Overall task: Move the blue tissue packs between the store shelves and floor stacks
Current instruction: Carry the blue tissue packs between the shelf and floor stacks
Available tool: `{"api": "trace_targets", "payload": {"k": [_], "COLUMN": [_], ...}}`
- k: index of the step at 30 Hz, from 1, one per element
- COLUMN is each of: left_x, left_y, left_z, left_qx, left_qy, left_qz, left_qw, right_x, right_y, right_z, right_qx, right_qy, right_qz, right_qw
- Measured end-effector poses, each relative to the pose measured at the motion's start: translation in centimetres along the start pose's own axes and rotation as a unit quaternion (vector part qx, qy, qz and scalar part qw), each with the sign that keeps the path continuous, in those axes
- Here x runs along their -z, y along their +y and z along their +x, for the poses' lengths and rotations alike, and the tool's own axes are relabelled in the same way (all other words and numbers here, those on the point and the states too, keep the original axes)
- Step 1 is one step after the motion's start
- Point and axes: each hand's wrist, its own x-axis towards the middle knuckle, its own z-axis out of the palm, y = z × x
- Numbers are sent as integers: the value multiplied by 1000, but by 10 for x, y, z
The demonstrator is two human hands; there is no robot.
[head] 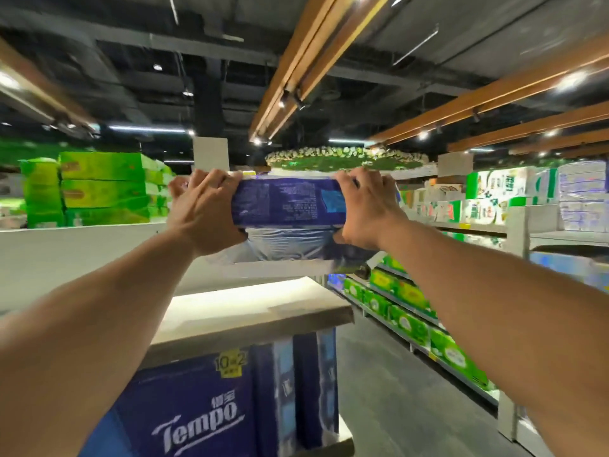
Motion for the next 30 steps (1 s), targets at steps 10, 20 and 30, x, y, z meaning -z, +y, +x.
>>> {"api": "trace_targets", "payload": {"k": [10,20,30], "left_x": [-88,-147,-215], "left_y": [-19,-42,-67], "left_z": [24,61,128], "left_qx": [31,82,221], "left_qy": [-71,-169,-281], "left_qz": [81,118,150], "left_qw": [994,975,922], "right_x": [-118,-203,-289], "right_y": [15,28,48], "right_z": [57,138,216], "right_qx": [25,68,68], "right_qy": [-27,-98,-81], "right_qz": [77,154,108], "right_qw": [996,981,988]}}
